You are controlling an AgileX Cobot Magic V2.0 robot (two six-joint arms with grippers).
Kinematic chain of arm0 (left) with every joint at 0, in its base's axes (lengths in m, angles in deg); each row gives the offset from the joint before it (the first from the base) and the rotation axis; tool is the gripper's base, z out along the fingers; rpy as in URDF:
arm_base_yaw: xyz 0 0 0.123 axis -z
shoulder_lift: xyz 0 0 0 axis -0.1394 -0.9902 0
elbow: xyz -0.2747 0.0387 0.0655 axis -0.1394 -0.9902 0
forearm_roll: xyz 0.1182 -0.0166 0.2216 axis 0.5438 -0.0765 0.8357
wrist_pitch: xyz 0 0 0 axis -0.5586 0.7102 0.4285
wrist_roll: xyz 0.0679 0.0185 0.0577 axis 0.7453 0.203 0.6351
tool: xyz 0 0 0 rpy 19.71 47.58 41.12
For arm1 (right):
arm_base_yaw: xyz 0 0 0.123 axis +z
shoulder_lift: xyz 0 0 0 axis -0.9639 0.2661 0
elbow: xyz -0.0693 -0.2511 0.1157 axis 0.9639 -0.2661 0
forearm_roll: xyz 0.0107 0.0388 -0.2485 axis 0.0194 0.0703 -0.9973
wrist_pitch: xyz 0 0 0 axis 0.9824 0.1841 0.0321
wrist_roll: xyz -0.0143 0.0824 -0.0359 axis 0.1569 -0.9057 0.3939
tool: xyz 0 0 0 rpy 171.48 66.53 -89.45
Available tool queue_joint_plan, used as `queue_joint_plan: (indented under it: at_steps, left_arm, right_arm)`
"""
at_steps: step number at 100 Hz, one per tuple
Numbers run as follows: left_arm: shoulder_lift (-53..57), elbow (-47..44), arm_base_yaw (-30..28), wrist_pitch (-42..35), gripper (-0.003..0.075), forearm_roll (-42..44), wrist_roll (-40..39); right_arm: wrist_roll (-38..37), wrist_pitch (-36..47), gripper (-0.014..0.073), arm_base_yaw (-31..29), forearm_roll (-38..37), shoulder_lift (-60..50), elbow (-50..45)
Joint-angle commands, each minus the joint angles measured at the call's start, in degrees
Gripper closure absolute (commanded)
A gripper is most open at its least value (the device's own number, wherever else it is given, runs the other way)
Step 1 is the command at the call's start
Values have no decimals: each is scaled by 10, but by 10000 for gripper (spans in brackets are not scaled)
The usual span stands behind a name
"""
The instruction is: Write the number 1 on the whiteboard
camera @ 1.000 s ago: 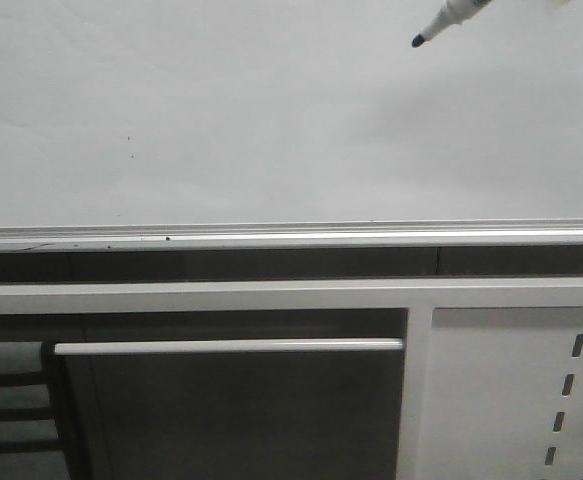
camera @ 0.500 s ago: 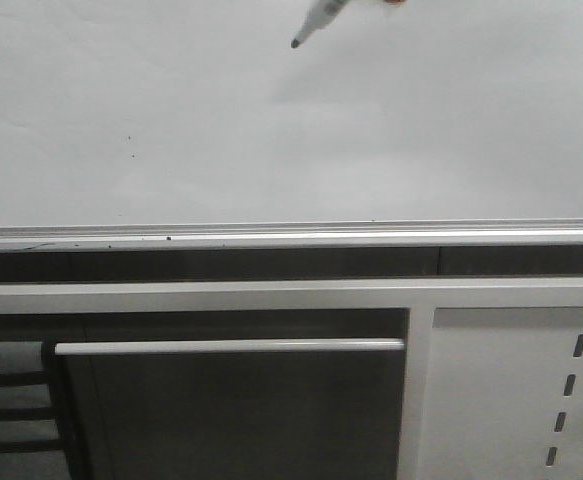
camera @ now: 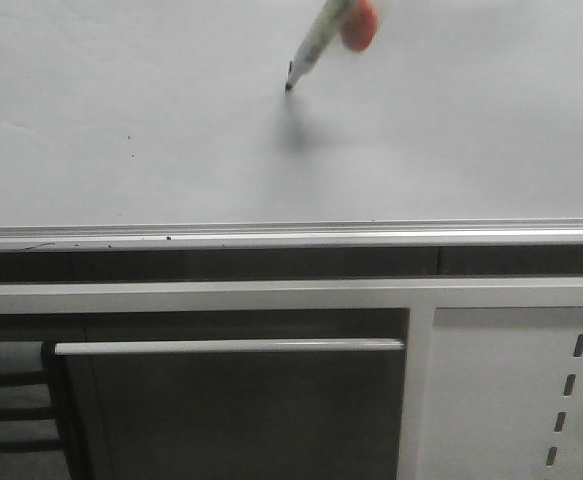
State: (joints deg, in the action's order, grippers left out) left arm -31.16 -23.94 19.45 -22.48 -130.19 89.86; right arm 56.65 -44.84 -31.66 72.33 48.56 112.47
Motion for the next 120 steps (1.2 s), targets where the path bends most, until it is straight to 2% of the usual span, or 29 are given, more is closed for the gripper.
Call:
queue_joint_plan:
  at_steps: [1,16,34,51,71,83,102,120]
  left_arm:
    - [2,16,0,-5,741,2,-3]
    - [2,16,0,-5,741,2,-2]
    - [2,16,0,32,741,2,-2]
    - [-10,25,0,145,740,24,-2]
    - [-66,62,0,260,735,40,3]
    - [-101,81,0,317,662,41,28]
    - [-154,102,17,334,449,38,28]
    - [-196,116,60,326,426,53,28]
  right_arm:
    - [8,54,645,-2,-16,12,20]
    - [8,3,645,-2,-16,7,20]
    - [8,-138,645,-2,-16,-59,20]
    - [8,-254,645,-8,-16,-107,43]
    - [-2,-403,645,-71,-16,-104,120]
    - [-4,-493,645,-113,-16,-94,171]
    - [-4,-606,645,-139,-16,-56,246]
    - [-4,-636,645,-139,-14,-14,293]
